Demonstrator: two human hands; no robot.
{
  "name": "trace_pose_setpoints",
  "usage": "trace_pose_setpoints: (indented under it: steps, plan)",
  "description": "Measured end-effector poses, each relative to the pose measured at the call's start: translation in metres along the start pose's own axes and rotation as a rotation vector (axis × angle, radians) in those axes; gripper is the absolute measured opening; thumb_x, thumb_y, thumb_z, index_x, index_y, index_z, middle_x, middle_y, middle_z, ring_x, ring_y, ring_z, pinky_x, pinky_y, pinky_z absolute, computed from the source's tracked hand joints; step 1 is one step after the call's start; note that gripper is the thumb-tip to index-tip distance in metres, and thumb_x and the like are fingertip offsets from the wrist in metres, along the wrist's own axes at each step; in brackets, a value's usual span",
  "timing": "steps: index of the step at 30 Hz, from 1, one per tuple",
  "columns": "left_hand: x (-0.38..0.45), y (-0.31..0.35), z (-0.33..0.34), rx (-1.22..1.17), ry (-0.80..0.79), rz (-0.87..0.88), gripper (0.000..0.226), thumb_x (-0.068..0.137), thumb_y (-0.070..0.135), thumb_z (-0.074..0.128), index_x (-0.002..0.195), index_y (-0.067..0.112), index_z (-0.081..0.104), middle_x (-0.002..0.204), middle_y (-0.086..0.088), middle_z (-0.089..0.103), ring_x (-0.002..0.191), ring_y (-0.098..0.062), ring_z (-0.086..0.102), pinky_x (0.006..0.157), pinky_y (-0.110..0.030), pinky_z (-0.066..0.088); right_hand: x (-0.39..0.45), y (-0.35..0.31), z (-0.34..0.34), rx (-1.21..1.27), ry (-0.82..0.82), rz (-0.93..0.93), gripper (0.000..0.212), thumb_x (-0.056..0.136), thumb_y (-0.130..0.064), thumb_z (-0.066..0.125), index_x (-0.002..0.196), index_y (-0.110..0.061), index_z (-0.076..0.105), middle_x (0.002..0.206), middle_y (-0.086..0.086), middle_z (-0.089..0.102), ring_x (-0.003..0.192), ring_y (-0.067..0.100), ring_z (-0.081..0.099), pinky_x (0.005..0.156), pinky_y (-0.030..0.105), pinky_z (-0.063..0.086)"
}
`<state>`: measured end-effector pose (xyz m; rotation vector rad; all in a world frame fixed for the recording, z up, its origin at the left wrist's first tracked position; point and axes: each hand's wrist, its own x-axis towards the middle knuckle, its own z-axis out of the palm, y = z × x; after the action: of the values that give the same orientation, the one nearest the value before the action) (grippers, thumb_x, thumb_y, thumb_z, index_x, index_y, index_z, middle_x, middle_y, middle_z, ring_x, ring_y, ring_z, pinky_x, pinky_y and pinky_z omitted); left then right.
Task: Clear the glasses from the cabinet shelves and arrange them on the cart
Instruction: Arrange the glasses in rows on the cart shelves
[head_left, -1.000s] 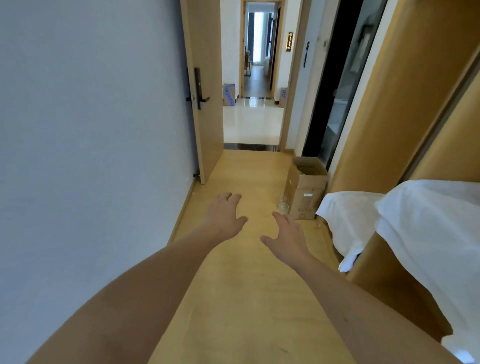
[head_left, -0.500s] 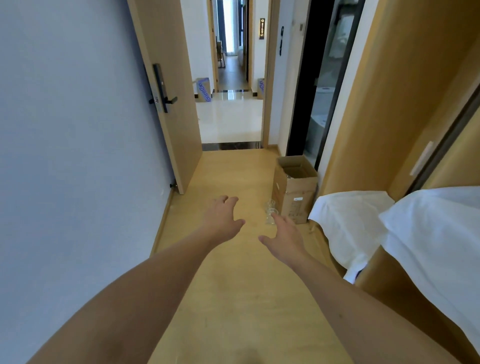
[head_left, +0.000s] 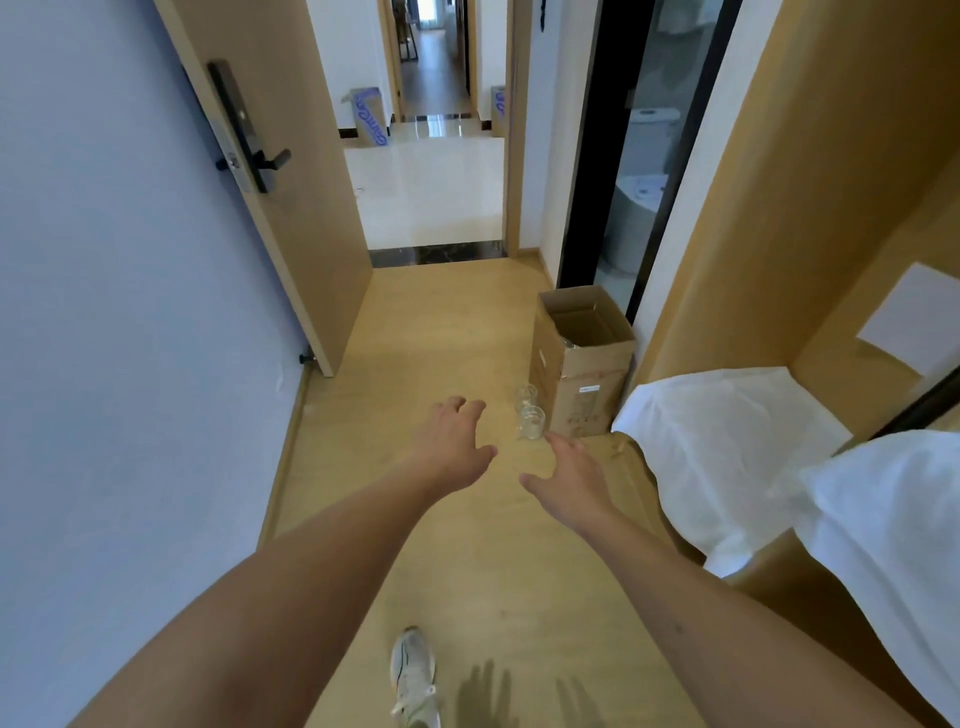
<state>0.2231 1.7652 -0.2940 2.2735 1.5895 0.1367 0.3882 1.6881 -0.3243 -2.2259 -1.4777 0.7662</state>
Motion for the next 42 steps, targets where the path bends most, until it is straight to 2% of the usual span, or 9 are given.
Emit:
trace_pose_setpoints:
  steps: [7,11,17,22,26,30,36,42]
  plan:
    - [0.132,-0.047,0.0,-0.012,-0.066,0.036,0.072,0.091,0.042,0.066,0.153,0.021,0.036,0.158,-0.012,0.034,0.143,-0.033,0.033,0.114,-0.044,0.036,0.12,-0.033,0.019,0.029,0.008,0.083,0.063,0.084,-0.044,0.074,0.139,-0.025,0.05,0.14,0.004,0.048,0.131,0.03,0.046,0.107,0.041,0.042]
    - [0.212,-0.079,-0.008,-0.033,-0.095,0.041,0.071,0.091,0.042,0.067,0.152,0.019,0.039,0.154,-0.014,0.039,0.141,-0.034,0.035,0.114,-0.044,0.035,0.192,-0.059,0.025,0.031,0.005,0.143,0.073,0.085,-0.044,0.073,0.148,-0.024,0.043,0.145,0.006,0.047,0.135,0.031,0.043,0.11,0.039,0.039]
    - [0.318,-0.11,-0.021,-0.021,-0.171,0.083,0.068,0.091,0.039,0.066,0.15,0.016,0.04,0.151,-0.014,0.041,0.137,-0.037,0.037,0.112,-0.042,0.035,0.277,-0.076,0.029,0.064,-0.002,0.255,0.075,0.086,-0.044,0.072,0.151,-0.026,0.04,0.149,0.006,0.044,0.138,0.031,0.039,0.111,0.037,0.037]
    - [0.392,-0.11,-0.004,-0.021,-0.249,0.104,0.069,0.088,0.039,0.068,0.148,0.015,0.043,0.146,-0.016,0.045,0.133,-0.037,0.042,0.109,-0.044,0.04,0.343,-0.068,0.031,0.07,-0.047,0.336,0.076,0.084,-0.044,0.073,0.151,-0.025,0.041,0.148,0.008,0.044,0.137,0.032,0.041,0.111,0.034,0.035]
    - [0.458,-0.105,0.015,-0.02,-0.287,0.089,0.071,0.088,0.04,0.069,0.148,0.015,0.042,0.147,-0.016,0.044,0.136,-0.037,0.04,0.111,-0.045,0.038,0.413,-0.054,0.033,0.096,-0.065,0.375,0.07,0.081,-0.046,0.074,0.142,-0.024,0.048,0.138,0.009,0.051,0.132,0.034,0.046,0.106,0.036,0.04]
    - [0.516,-0.096,0.025,0.003,-0.34,0.066,0.07,0.091,0.04,0.067,0.151,0.016,0.04,0.151,-0.016,0.04,0.139,-0.036,0.037,0.113,-0.044,0.036,0.471,-0.041,0.032,0.133,-0.095,0.408,0.073,0.081,-0.047,0.074,0.143,-0.019,0.048,0.139,0.011,0.052,0.131,0.033,0.048,0.106,0.034,0.041]
    - [0.588,-0.086,0.035,0.046,-0.404,0.078,0.067,0.093,0.04,0.064,0.151,0.016,0.039,0.15,-0.015,0.042,0.137,-0.035,0.04,0.111,-0.042,0.039,0.542,-0.03,0.028,0.168,-0.167,0.421,0.063,0.083,-0.042,0.075,0.138,-0.02,0.054,0.133,0.008,0.058,0.125,0.03,0.054,0.104,0.037,0.044]
    - [0.626,-0.091,0.059,0.053,-0.521,0.093,0.065,0.092,0.038,0.064,0.149,0.016,0.041,0.148,-0.013,0.044,0.137,-0.034,0.04,0.108,-0.038,0.041,0.584,-0.023,0.042,0.218,-0.234,0.538,0.077,0.089,-0.043,0.071,0.153,-0.02,0.036,0.15,0.011,0.042,0.138,0.031,0.04,0.112,0.038,0.033]
